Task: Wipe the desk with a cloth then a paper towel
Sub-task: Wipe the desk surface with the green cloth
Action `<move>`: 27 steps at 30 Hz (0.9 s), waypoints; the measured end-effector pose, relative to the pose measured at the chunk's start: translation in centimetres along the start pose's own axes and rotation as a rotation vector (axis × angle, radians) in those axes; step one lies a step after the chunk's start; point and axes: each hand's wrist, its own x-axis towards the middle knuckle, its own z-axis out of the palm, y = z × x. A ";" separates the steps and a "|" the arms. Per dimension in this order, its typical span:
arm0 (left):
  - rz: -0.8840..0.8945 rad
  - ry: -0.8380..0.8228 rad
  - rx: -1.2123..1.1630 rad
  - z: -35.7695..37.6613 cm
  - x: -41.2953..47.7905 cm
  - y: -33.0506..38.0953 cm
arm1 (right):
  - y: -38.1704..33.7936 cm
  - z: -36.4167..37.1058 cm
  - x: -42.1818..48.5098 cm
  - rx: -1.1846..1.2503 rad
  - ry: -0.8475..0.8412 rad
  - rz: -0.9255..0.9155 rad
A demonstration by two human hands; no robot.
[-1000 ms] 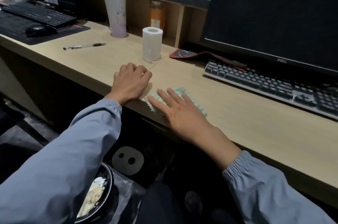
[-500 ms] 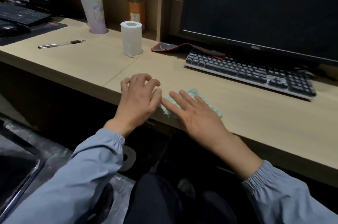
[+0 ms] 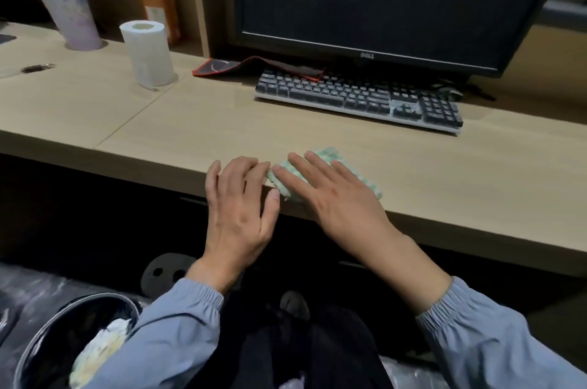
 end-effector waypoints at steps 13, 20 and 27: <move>0.253 -0.012 0.004 3.5 0.2 7.5 | 5.8 -0.1 -7.3 -0.071 0.052 0.137; 0.304 -0.086 0.002 4.1 1.3 11.0 | 8.2 -1.3 -10.4 -0.053 0.024 0.187; 0.352 -0.151 -0.004 4.9 2.2 14.6 | 11.7 -2.5 -14.3 -0.076 -0.040 0.212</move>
